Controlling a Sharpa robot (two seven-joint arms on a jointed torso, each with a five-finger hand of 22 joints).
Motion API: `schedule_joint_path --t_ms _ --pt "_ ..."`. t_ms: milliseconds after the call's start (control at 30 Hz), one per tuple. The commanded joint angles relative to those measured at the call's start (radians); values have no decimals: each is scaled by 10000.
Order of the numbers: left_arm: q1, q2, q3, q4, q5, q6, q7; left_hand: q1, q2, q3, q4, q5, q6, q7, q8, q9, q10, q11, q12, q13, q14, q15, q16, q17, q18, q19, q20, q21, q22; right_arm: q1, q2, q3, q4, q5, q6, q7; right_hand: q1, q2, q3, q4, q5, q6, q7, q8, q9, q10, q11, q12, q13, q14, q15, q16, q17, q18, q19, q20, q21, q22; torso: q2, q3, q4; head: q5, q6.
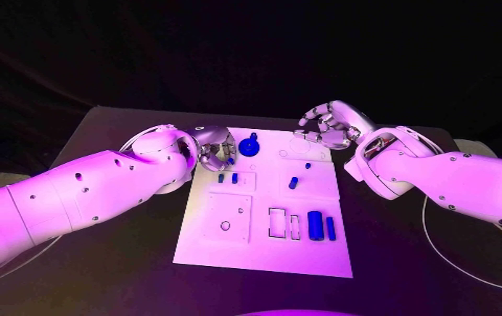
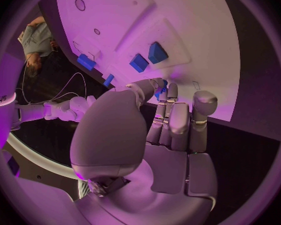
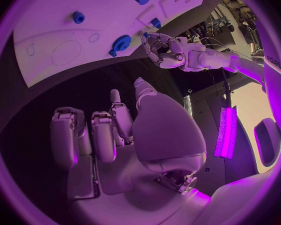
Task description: Assemble the parts on the task board
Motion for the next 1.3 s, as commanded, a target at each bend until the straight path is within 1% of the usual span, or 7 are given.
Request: schedule_joint_path --t_ms 33,767,900,933,967,1067,1300 --pt "1 69 -7 -16 66 230 -6 -70 50 -42 3 -42 83 2 -46 14 64 -24 -65 -17 -28 33 5 -9 -51 -100 0 -58 -10 -7 14 0 3 -51 12 56 -26 91 -51 10 53 -70 1 43 11 -22 19 -17 178 673 -83 -51 992 76 251 -95 -48 1599 5 -7 1 0 -9" --pt "1 121 -27 -58 67 374 -108 -61 94 -105 7 -49 117 -16 -88 28 122 -40 -138 -28 -53 16 8 -42 -49 -118 -8 -84 -30 -8 17 0 -5 -52 37 41 -26 91 -51 10 53 -70 1 43 11 -22 19 -17 178 673 -83 -51 992 76 251 -95 -48 1599 -2 -9 4 -18 -39" --pt "1 121 -28 -64 67 414 -148 -108 33 -173 33 -36 -145 74 -332 -42 -71 51 -365 -94 -106 84 -1 -152 -41 -175 23 -150 -120 -8 15 0 -8 -52 37 41 -15 99 -66 2 61 -79 -8 62 29 -19 10 -56 132 673 -95 -64 980 79 248 -107 -73 1586 -9 -5 5 -21 -40" --pt "2 121 -28 -66 67 424 -157 -131 1 -190 48 -32 -261 119 -440 -79 -152 92 -453 -123 -150 120 -24 -248 -31 -217 45 -193 -184 -8 14 0 -8 -52 38 41 -15 98 -67 3 60 -81 -8 62 30 -45 10 -92 97 671 -95 -68 969 81 245 -107 -80 1582 -9 -5 5 -21 -40" --pt "2 121 -28 -66 68 437 -167 -166 -60 -210 68 -28 -535 184 -653 -168 -256 145 -565 -162 -202 169 -46 -344 -13 -283 81 -260 -281 -8 13 0 -9 -53 38 41 -15 97 -68 2 60 -82 -8 62 30 -64 10 -119 71 670 -95 -70 964 83 241 -107 -87 1577 -9 -5 5 -21 -40" --pt "2 118 -28 -67 68 449 -202 -213 -121 -257 105 -27 -670 240 -812 -238 -407 214 -725 -218 -282 222 -76 -503 15 -375 126 -355 -421 -8 9 0 -13 -55 37 40 -15 93 -72 2 58 -88 -7 61 30 -119 10 -193 -1 668 -96 -73 955 87 232 -108 -104 1565 -6 -8 11 -22 -43" --pt "3 114 -29 -65 68 401 -209 -233 -167 -306 125 -26 -758 298 -932 -296 -536 278 -840 -258 -390 279 -129 -714 51 -496 162 -474 -601 -8 3 0 -17 -67 45 34 -15 84 -81 2 55 -101 -6 59 32 -197 10 -303 -104 664 -96 -80 940 91 223 -109 -125 1550 -9 -8 5 -26 -49"
